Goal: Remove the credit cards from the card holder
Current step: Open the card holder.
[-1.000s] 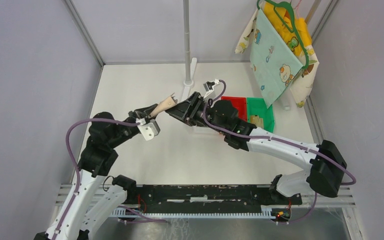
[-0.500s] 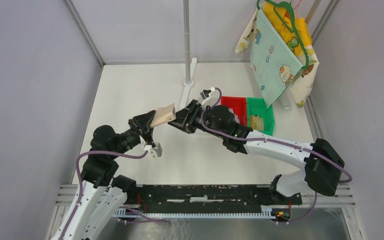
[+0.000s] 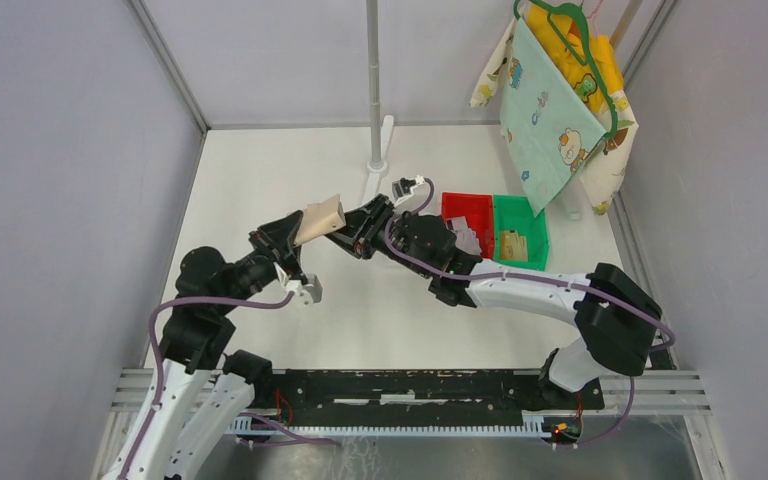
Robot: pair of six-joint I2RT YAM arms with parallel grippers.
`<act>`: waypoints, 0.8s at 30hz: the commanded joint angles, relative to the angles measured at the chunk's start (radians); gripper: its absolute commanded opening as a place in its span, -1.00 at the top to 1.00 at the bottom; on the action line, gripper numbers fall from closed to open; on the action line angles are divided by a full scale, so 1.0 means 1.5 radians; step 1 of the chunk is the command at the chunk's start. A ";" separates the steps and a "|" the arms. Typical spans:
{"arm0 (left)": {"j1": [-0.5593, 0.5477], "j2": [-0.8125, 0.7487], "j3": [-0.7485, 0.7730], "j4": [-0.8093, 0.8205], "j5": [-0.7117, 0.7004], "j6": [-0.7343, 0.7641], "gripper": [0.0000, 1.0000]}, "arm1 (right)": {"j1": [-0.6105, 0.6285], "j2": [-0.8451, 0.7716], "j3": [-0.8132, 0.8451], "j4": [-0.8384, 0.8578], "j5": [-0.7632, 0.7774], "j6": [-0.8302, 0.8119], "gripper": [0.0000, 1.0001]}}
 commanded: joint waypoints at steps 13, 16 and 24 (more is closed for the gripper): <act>-0.020 0.052 0.052 -0.077 0.182 -0.263 0.96 | 0.023 0.032 0.151 0.128 0.122 -0.040 0.66; -0.020 0.057 0.059 -0.094 0.184 -0.270 0.97 | 0.024 0.020 0.143 0.096 0.141 -0.063 0.89; -0.020 0.073 0.081 -0.095 0.184 -0.299 0.96 | 0.024 0.004 0.148 -0.014 0.167 -0.118 1.00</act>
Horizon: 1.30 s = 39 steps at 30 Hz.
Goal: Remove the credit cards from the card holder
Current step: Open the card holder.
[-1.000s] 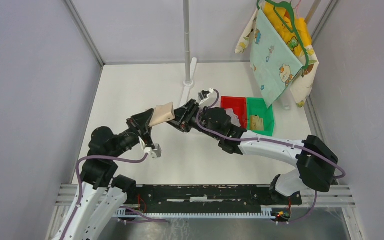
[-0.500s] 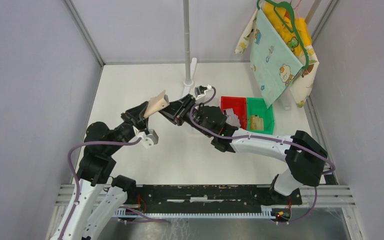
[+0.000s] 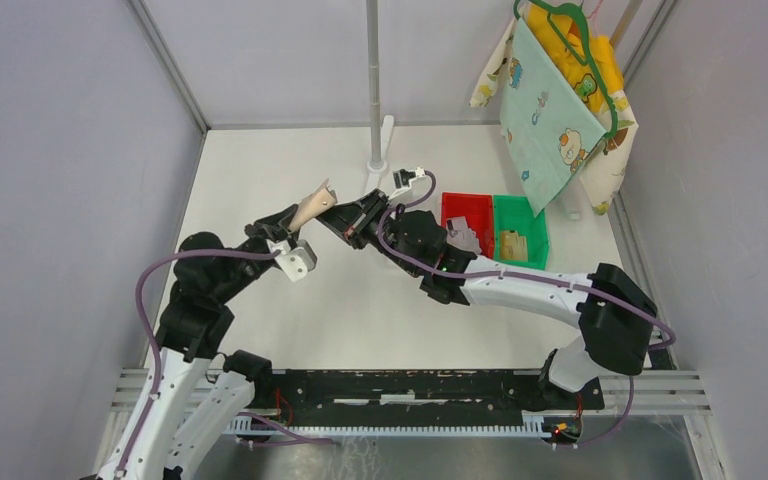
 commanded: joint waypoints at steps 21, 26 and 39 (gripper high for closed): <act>-0.034 0.055 0.107 -0.034 0.219 -0.278 0.96 | -0.024 -0.103 -0.065 -0.079 0.119 -0.133 1.00; -0.033 0.059 0.115 -0.026 0.214 -0.292 0.97 | -0.032 -0.125 -0.088 -0.110 0.129 -0.154 1.00; -0.033 0.102 0.164 -0.021 0.261 -0.450 0.96 | -0.083 -0.229 -0.155 -0.062 -0.026 -0.406 0.18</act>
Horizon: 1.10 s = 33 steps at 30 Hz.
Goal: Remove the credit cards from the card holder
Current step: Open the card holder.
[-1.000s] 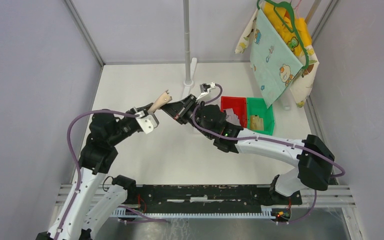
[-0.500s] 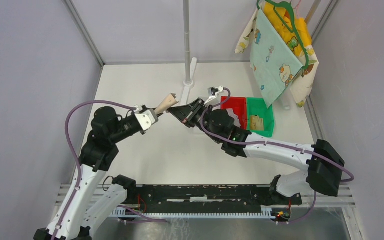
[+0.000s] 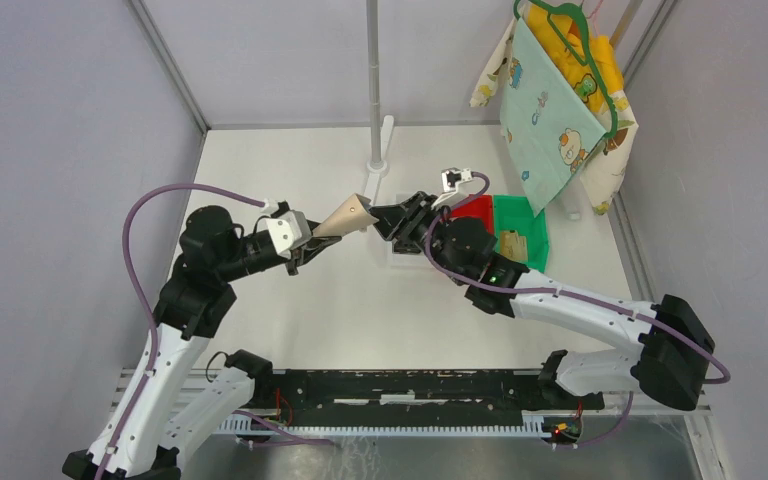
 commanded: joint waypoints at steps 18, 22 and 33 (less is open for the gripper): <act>-0.002 0.090 0.124 0.083 0.233 -0.358 0.96 | -0.173 -0.180 0.090 -0.270 -0.413 -0.463 -0.66; -0.002 0.092 0.121 0.083 0.228 -0.346 0.96 | -0.181 -0.203 0.092 -0.246 -0.460 -0.435 -0.69; -0.002 0.097 0.128 0.046 0.225 -0.302 0.96 | -0.180 -0.218 0.056 -0.085 -0.588 -0.306 -0.74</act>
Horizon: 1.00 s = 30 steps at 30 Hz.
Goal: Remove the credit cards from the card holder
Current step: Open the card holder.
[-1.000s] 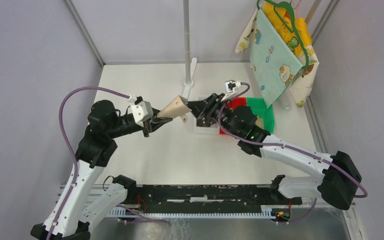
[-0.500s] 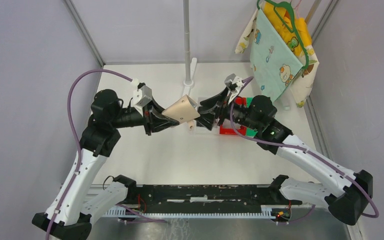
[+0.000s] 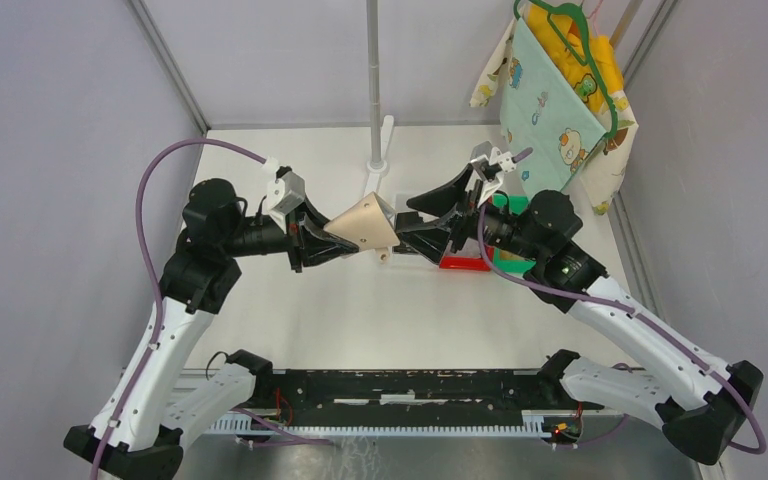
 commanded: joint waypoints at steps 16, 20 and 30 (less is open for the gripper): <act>-0.003 0.025 0.070 0.094 0.050 -0.096 0.96 | 0.000 0.042 -0.064 0.177 -0.131 0.101 -0.36; -0.002 0.026 0.069 0.093 0.053 -0.095 0.96 | -0.001 0.050 -0.048 0.191 -0.147 0.110 -0.38; -0.002 0.026 0.068 0.087 0.064 -0.096 0.96 | -0.001 0.108 -0.004 0.255 -0.184 0.157 -0.20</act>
